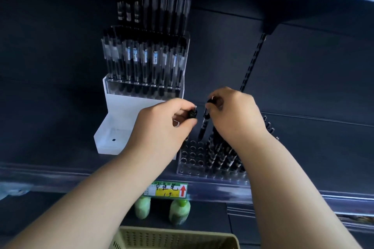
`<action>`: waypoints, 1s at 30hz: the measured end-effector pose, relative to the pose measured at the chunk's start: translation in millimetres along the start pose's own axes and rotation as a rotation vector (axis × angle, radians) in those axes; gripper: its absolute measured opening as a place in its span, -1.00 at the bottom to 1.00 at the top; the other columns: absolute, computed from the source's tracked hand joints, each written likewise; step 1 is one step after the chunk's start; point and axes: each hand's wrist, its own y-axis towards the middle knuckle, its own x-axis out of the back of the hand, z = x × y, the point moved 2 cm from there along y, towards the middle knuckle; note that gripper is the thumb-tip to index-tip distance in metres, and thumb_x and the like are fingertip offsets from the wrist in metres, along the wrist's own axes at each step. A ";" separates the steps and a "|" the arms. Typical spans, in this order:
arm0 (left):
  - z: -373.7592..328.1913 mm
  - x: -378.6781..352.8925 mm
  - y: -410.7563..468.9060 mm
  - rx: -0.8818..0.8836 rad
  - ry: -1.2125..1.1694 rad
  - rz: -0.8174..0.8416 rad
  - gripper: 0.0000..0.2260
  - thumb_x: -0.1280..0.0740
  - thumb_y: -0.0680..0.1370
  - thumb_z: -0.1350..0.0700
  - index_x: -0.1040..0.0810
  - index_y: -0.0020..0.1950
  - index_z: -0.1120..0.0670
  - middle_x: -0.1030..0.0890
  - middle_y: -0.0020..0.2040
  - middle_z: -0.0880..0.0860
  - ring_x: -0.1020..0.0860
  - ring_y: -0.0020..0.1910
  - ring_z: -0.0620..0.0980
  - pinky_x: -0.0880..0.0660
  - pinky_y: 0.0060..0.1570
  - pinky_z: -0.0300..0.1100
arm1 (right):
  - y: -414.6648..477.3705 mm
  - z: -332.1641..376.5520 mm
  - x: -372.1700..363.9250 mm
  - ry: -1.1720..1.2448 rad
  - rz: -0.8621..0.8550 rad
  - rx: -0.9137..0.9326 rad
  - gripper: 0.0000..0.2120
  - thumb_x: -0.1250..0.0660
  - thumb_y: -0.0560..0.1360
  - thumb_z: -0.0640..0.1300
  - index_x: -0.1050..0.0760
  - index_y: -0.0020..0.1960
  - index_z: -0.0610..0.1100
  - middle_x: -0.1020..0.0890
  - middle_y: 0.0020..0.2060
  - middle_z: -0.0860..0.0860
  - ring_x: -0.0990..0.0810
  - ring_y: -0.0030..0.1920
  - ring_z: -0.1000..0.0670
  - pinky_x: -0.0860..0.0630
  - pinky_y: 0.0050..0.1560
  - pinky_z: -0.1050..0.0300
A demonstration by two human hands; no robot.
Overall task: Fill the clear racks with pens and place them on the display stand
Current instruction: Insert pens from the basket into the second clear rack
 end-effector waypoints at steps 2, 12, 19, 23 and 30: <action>-0.2 -1.9 1.9 0.002 0.001 -0.005 -0.79 -0.47 0.41 0.14 -0.64 0.00 -0.07 -0.54 -0.27 -0.34 -0.48 -0.10 -0.44 -0.33 -0.14 -0.67 | 2.3 -0.8 0.3 0.001 -0.006 -0.004 -0.84 -0.31 0.50 -0.07 -0.54 0.06 -0.06 -0.64 -0.10 -0.03 -0.56 -0.03 -0.11 -0.50 0.04 -0.07; -1.8 0.1 3.5 0.056 -0.045 -0.030 -0.78 -0.46 0.42 0.12 -0.63 0.03 -0.08 -0.59 -0.18 -0.27 -0.54 -0.12 -0.36 -0.40 -0.05 -0.56 | 3.5 -5.2 2.6 -0.028 0.024 -0.035 -0.86 -0.30 0.50 -0.06 -0.55 0.04 -0.04 -0.64 -0.12 0.02 -0.57 -0.04 -0.08 -0.50 0.05 -0.06; 0.2 6.6 2.6 0.072 -0.064 -0.058 -0.80 -0.46 0.42 0.13 -0.62 0.01 -0.08 -0.59 -0.17 -0.26 -0.55 -0.13 -0.34 -0.41 -0.06 -0.55 | 1.6 -7.0 2.2 -0.007 0.020 -0.058 -0.83 -0.31 0.48 -0.17 -0.56 0.05 -0.01 -0.66 -0.14 0.04 -0.58 -0.03 -0.06 -0.48 0.09 -0.04; 0.9 6.6 1.4 0.082 -0.087 -0.054 -0.80 -0.46 0.42 0.13 -0.59 -0.05 -0.15 -0.59 -0.18 -0.26 -0.55 -0.13 -0.33 -0.42 -0.05 -0.54 | -0.8 -4.6 1.6 -0.062 0.036 -0.042 -0.80 -0.27 0.48 -0.21 -0.61 -0.03 0.01 -0.66 -0.17 0.05 -0.57 -0.08 -0.06 -0.48 0.09 0.01; -0.5 -5.7 2.7 0.075 -0.152 -0.035 -0.78 -0.47 0.41 0.15 -0.63 -0.01 -0.10 -0.60 -0.19 -0.25 -0.55 -0.12 -0.34 -0.42 -0.09 -0.59 | -3.5 -4.4 5.7 -0.104 0.055 -0.018 -0.77 -0.24 0.45 -0.22 -0.62 -0.03 0.00 -0.62 -0.27 0.02 -0.54 -0.10 -0.10 -0.47 0.03 0.07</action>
